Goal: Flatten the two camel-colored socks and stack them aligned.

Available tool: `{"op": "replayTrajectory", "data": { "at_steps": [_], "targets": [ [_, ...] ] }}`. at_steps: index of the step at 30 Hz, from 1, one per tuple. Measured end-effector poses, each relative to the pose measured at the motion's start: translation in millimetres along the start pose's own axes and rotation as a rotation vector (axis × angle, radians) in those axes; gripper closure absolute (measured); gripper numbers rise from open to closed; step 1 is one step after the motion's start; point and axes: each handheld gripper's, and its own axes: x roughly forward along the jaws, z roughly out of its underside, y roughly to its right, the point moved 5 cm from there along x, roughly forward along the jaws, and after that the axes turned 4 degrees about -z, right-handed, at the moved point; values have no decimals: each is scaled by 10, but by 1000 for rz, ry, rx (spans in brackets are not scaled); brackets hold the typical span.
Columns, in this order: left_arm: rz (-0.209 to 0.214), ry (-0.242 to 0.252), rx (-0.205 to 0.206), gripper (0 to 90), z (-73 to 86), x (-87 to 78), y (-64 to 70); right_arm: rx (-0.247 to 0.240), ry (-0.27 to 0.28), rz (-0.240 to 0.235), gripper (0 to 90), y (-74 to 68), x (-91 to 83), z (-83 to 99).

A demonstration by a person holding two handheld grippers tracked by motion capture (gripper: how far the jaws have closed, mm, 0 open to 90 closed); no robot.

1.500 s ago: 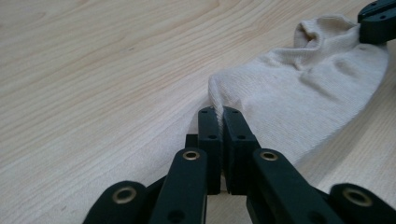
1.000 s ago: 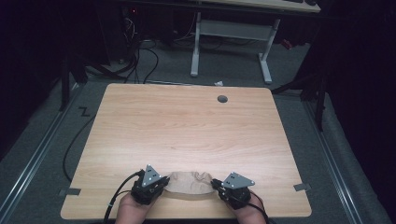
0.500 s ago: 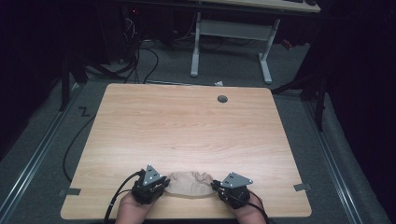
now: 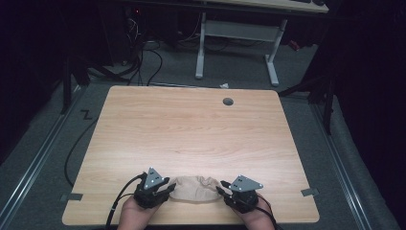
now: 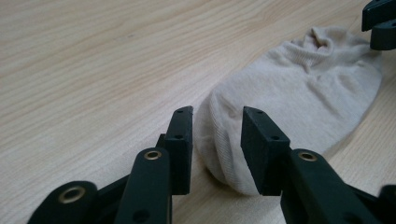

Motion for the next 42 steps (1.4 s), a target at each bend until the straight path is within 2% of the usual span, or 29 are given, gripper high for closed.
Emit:
{"op": "replayTrajectory", "data": {
  "at_steps": [8, 15, 16, 20, 25, 26, 27, 28, 29, 30, 31, 33, 34, 35, 37, 38, 39, 40, 42],
  "targets": [
    [-11, 37, -27, 597, -58, -49, -90, 18, 40, 26, 696, 109, -60, -52],
    [-42, 76, -53, 570, -121, -133, -309, 53, 64, 80, 694, 334, -103, -74],
    [-52, 81, -56, 566, -126, -141, -374, 65, 69, 94, 694, 408, -107, -70],
    [-81, 84, -52, 550, -131, -142, -503, 92, 69, 127, 689, 556, -112, -47],
    [-150, 76, -36, 516, -97, -145, -733, 125, 75, 170, 679, 726, -112, -5],
    [-150, 76, -36, 512, -97, -145, -733, 125, 75, 170, 679, 726, -112, -5],
    [-164, 74, -36, 512, -84, -151, -780, 131, 77, 178, 677, 763, -111, 4],
    [-195, 72, -38, 499, -64, -174, -881, 147, 77, 195, 670, 837, -113, 25],
    [-195, 72, -38, 492, -64, -174, -881, 147, 77, 195, 670, 837, -113, 25],
    [-220, 77, -47, 487, -54, -205, -983, 167, 77, 211, 665, 911, -118, 55],
    [-220, 77, -47, 480, -54, -205, -983, 167, 77, 211, 665, 911, -118, 55],
    [-238, 77, -63, 474, -41, -238, -1085, 187, 76, 226, 659, 987, -131, 98],
    [-255, 82, -85, 469, -24, -266, -1180, 204, 78, 245, 646, 1057, -157, 145],
    [-255, 82, -85, 466, -24, -266, -1180, 204, 78, 245, 646, 1057, -157, 145],
    [-268, 80, -107, 462, -3, -294, -1266, 219, 81, 267, 634, 1125, -193, 196],
    [-280, 80, -134, 460, 16, -316, -1333, 243, 85, 284, 628, 1177, -229, 245],
    [-280, 80, -134, 458, 16, -316, -1333, 243, 85, 284, 628, 1177, -229, 245],
    [-274, 87, -157, 457, 31, -325, -1370, 259, 86, 299, 625, 1216, -261, 286],
    [-274, 87, -160, 457, 34, -327, -1377, 267, 89, 305, 623, 1242, -274, 308]
  ]
}}
